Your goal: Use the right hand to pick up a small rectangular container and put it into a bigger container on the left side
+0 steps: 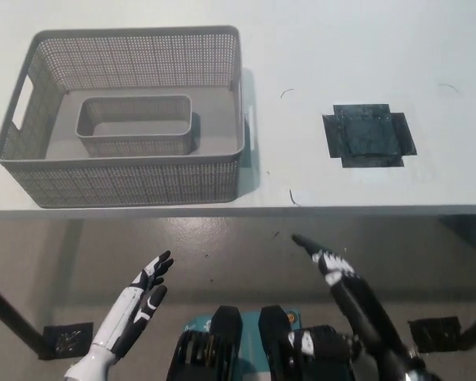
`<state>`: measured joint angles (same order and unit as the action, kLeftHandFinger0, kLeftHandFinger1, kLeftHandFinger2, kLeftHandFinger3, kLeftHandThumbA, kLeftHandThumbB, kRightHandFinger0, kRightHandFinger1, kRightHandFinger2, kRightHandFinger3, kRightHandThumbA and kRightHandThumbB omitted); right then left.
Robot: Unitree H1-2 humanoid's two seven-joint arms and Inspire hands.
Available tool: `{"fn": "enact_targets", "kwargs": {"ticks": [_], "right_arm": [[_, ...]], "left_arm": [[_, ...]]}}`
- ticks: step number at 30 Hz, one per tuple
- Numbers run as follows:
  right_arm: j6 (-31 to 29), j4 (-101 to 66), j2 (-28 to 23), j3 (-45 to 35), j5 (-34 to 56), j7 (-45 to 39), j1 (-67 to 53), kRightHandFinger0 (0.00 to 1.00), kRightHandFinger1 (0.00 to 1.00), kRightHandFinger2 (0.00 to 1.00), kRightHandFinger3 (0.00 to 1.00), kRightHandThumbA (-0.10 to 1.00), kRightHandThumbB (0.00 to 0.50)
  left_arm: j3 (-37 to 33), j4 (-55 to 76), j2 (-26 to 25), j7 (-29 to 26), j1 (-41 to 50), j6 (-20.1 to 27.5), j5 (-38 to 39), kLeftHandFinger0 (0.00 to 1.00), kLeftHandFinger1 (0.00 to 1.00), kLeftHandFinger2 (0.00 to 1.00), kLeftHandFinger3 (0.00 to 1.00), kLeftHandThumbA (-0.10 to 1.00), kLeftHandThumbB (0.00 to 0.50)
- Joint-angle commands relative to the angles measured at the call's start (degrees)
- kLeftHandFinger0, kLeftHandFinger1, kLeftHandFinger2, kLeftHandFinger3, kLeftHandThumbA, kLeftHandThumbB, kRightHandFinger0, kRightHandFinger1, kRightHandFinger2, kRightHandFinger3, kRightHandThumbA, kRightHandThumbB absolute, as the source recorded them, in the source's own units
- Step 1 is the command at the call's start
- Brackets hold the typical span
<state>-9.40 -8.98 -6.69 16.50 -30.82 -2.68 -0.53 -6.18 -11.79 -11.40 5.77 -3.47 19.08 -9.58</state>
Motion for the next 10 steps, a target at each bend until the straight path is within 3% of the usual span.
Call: {"fn": "enact_targets", "kwargs": {"ticks": [1,4,7,10], "right_arm": [[-17.5,-1.7,2.2,-1.5,1.5,23.4,-1.4,1.00,1.00,1.00,1.00,1.00,0.082],[-17.5,6.5,2.6,-3.1,8.2,21.6,0.7,1.00,1.00,1.00,1.00,1.00,0.054],[-17.5,13.3,4.3,-6.5,14.8,14.6,2.4,1.00,1.00,1.00,1.00,1.00,0.000],[-17.1,16.5,4.6,-8.4,20.0,9.7,3.7,1.00,1.00,1.00,1.00,1.00,0.010]], "left_arm": [[0.2,2.4,-0.2,-1.1,-1.5,2.2,-1.5,1.00,1.00,1.00,1.00,1.00,0.148],[0.2,1.9,-0.1,-1.3,-1.5,3.1,-1.5,1.00,1.00,1.00,1.00,1.00,0.138],[0.6,1.6,-0.1,-1.8,-1.3,3.6,-1.6,1.00,1.00,1.00,1.00,1.00,0.145],[0.9,1.2,-0.2,-1.6,-1.8,3.8,-0.9,1.00,1.00,1.00,1.00,1.00,0.147]]}}
